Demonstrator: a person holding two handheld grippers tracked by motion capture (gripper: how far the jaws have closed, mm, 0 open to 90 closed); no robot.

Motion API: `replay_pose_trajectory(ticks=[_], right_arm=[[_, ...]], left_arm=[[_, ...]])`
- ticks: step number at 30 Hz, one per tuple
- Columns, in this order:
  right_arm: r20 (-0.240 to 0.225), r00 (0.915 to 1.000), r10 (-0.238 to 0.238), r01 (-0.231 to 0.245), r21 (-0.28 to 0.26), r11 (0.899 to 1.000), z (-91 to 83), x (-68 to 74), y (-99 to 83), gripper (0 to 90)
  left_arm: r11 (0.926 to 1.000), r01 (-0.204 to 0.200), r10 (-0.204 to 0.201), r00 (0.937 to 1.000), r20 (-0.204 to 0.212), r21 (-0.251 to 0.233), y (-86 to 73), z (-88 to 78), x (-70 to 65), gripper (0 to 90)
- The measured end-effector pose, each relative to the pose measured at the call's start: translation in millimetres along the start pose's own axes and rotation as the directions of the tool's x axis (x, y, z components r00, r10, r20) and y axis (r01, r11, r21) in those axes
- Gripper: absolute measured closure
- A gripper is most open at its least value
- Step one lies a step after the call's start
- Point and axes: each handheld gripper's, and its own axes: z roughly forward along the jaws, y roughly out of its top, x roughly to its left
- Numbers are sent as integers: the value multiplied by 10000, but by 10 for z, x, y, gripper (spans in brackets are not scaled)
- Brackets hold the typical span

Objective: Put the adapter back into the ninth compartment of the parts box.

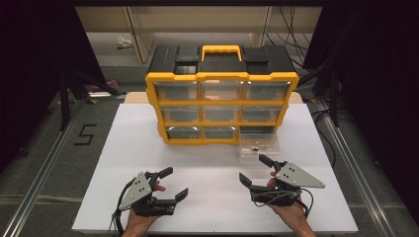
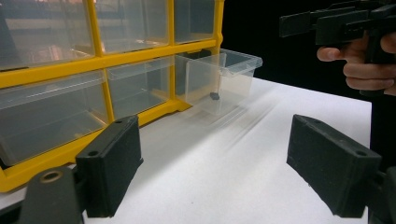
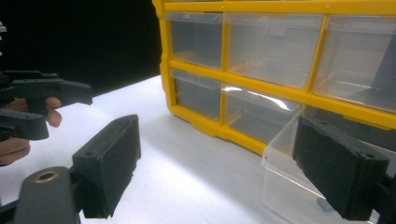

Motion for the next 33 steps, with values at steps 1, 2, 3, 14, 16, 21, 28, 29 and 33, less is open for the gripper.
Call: replay_pose_trajectory(ticks=[1, 2, 3, 14, 16, 21, 28, 29, 33], right_arm=[[0, 10000, 0, 0, 0, 10000, 0, 0, 0, 161], [-5, 10000, -38, 38, -15, 10000, -1, 7, -8, 161], [8, 10000, -75, 75, -26, 10000, -5, 23, -27, 162], [26, 10000, -79, 79, 141, 9999, -7, 62, -106, 161], [62, 10000, -62, 61, 178, 9998, -14, 63, -127, 161], [93, 10000, 29, -31, 179, 9998, -43, 53, -154, 161], [178, 9998, 107, -110, 164, 9998, -88, 55, -205, 161], [178, 9998, 107, -110, 164, 9998, -88, 55, -205, 161], [264, 9996, 135, -139, 126, 9998, -126, 50, -212, 160]], left_arm=[[10000, -10, 10, 10000, 16, -3, 0, 0, -2, 172], [10000, -41, 41, 10000, 24, -1, 0, -1, -5, 170], [9999, -107, 107, 9999, 38, 18, 0, 2, -10, 169], [9999, -126, 126, 9999, 98, -11, 0, 1, -16, 168], [9999, -125, 125, 9999, 110, -13, 0, 2, -17, 168], [9999, -118, 119, 9998, 131, -20, -1, 0, -16, 168], [9999, -131, 131, 9998, 170, -8, -3, 4, -22, 168], [9999, -131, 131, 9998, 170, -8, -3, 4, -22, 168], [9999, -142, 142, 9998, 164, -22, -2, 2, -22, 168]])
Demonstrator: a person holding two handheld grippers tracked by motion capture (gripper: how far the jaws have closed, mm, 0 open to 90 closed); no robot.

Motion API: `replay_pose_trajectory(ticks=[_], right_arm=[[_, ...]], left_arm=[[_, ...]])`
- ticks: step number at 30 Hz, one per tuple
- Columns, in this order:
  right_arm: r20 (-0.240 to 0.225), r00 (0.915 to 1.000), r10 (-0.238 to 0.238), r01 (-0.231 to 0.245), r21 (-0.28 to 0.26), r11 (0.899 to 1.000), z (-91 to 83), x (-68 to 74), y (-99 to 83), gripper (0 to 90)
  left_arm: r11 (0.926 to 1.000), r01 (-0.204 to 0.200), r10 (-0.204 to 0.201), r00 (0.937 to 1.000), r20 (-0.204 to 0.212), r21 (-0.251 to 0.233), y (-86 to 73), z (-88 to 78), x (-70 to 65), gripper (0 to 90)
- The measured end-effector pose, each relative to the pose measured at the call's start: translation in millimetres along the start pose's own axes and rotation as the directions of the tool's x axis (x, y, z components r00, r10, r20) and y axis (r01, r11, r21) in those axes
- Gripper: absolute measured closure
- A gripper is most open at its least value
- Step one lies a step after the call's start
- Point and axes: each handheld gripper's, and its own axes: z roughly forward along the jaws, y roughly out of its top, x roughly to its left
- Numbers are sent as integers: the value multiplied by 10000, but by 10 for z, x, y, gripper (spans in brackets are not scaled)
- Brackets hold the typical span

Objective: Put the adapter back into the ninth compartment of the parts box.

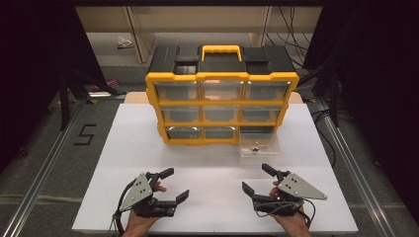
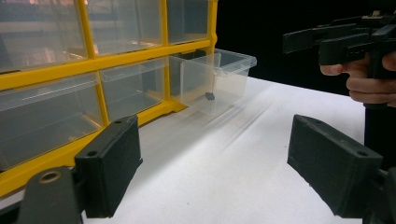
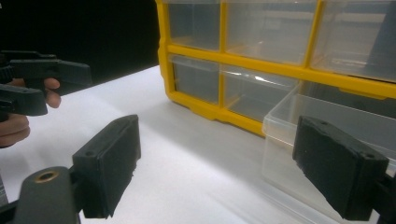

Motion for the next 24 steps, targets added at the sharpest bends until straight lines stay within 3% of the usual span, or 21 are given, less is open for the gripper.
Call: replay_pose_trajectory(ticks=[24], right_arm=[[163, 9999, 4, -4, -8, 10000, -39, -52, -23, 160]], left_arm=[[10000, -7, 7, 10000, -1, 20, -2, 18, 5, 168]])
